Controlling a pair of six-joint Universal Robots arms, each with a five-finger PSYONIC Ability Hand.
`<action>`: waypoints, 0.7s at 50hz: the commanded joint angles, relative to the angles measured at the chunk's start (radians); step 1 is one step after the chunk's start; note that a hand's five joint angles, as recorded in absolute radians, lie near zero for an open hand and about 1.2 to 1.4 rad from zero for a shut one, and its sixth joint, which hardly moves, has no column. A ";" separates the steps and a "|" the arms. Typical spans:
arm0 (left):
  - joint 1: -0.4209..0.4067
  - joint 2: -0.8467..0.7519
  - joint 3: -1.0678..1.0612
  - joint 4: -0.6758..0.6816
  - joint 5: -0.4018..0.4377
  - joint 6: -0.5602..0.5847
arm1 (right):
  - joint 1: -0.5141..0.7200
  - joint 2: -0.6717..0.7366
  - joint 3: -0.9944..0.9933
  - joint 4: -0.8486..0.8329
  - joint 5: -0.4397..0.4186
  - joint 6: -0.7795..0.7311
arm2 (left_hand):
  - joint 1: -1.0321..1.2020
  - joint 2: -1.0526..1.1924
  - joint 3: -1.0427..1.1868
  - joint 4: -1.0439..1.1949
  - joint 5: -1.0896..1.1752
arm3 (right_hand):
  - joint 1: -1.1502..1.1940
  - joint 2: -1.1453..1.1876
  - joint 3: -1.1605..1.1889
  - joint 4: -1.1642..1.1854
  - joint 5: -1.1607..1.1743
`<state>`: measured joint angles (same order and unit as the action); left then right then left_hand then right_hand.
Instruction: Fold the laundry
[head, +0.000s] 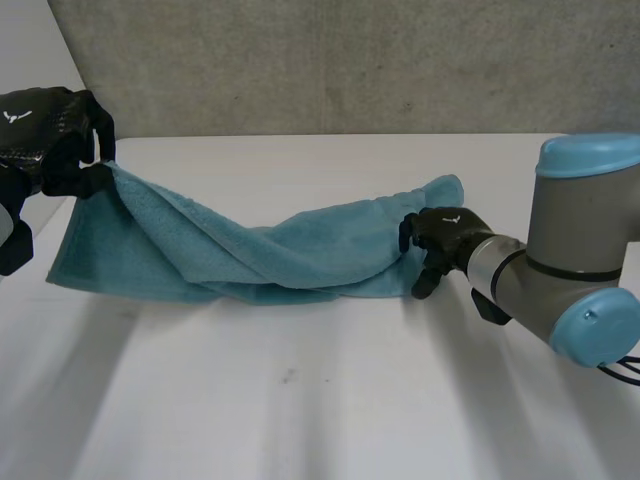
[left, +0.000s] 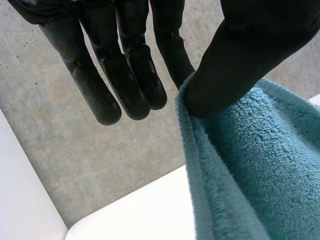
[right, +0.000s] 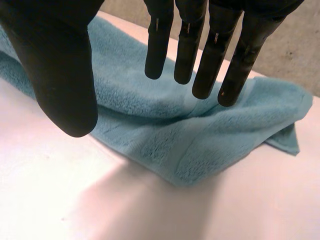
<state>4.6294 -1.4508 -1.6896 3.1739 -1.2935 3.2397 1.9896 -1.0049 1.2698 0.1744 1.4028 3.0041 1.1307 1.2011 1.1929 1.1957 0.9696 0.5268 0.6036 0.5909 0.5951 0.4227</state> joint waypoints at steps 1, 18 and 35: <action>0.000 -0.030 0.007 0.001 0.000 0.000 | 0.000 0.095 -0.026 -0.047 0.008 -0.013 | 0.266 0.195 0.203 0.201 0.252 | 0.075 -0.002 0.011 0.007 0.005; -0.001 -0.089 0.022 0.005 0.000 0.000 | -0.005 0.258 -0.188 -0.059 0.013 -0.119 | 0.266 0.195 0.203 0.201 0.252 | 0.139 0.063 0.075 0.071 0.069; -0.007 -0.126 0.024 0.005 0.000 0.000 | -0.003 0.333 -0.259 -0.059 0.041 -0.186 | 0.266 0.195 0.203 0.201 0.252 | 0.230 0.154 0.166 0.162 0.160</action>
